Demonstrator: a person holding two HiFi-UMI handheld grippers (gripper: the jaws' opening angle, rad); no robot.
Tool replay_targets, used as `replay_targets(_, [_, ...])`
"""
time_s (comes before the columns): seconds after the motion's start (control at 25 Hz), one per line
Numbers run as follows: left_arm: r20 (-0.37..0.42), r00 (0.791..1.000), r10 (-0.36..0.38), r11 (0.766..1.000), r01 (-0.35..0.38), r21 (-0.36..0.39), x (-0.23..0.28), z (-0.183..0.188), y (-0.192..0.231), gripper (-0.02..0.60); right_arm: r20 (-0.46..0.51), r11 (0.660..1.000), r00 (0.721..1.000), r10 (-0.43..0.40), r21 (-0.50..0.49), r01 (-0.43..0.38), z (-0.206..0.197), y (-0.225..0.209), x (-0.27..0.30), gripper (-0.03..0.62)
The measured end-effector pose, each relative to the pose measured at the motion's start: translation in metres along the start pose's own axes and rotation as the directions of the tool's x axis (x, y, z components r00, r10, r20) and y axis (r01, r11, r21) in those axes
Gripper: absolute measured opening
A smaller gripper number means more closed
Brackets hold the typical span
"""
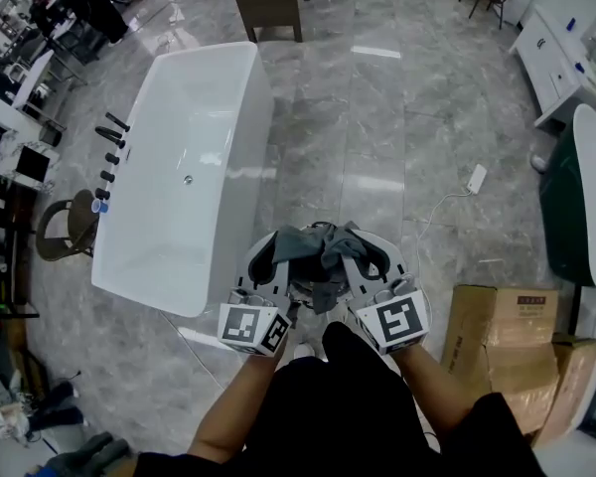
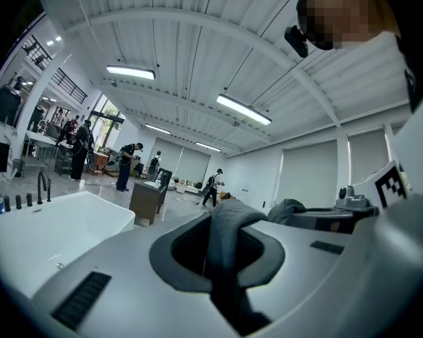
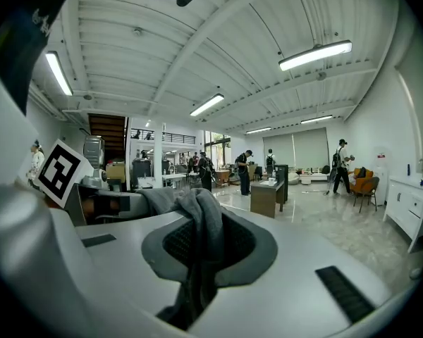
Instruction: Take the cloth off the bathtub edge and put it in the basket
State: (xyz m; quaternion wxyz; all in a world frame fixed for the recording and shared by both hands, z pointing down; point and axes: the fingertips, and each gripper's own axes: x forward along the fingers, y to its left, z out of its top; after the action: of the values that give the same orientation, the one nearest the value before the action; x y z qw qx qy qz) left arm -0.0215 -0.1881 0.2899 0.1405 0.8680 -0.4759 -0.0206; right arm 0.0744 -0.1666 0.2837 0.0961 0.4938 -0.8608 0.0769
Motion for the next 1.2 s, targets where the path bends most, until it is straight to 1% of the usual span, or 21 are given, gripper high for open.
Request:
replay_targets(0.24, [-0.039, 0.998, 0.046, 0.999, -0.046, 0.01, 0.009, -0.036, 0.008, 0.038, -0.03, 0.999, 0.999, 0.028, 0.021, -0.027, -0.037, -0.01, 0.01, 0.046])
replay_targets(0.44, [-0.076, 0.994, 0.074, 0.997, -0.074, 0.006, 0.011, -0.068, 0.013, 0.038, -0.073, 0.998, 0.996, 0.052, 0.034, -0.049, -0.068, -0.013, 0.013, 0.046])
replay_targets(0.64, [-0.123, 0.989, 0.081, 0.997, -0.08, 0.02, 0.017, -0.098, 0.018, 0.038, -0.097, 0.998, 0.994, 0.055, 0.048, -0.051, -0.095, -0.019, 0.024, 0.044])
replay_targets(0.84, [-0.148, 0.986, 0.08, 0.997, -0.076, 0.033, 0.021, -0.126, 0.02, 0.038, -0.096, 0.997, 0.995, 0.038, 0.071, -0.032, -0.114, -0.025, 0.033, 0.045])
replay_targets(0.96, [-0.161, 0.983, 0.084, 0.996, -0.081, 0.025, 0.023, -0.145, 0.023, 0.038, -0.121, 0.996, 0.992, 0.048, 0.082, -0.038, -0.139, -0.027, 0.034, 0.044])
replay_targets(1.04, [-0.168, 0.982, 0.09, 0.996, -0.088, 0.018, 0.024, -0.156, 0.029, 0.038, -0.124, 0.995, 0.991, 0.046, 0.089, -0.036, -0.147, -0.028, 0.04, 0.046])
replay_targets(1.2, [-0.196, 0.973, 0.12, 0.992, -0.126, -0.02, 0.024, -0.185, 0.04, 0.038, -0.133, 0.993, 0.99, 0.038, 0.115, -0.023, -0.168, -0.028, 0.052, 0.046])
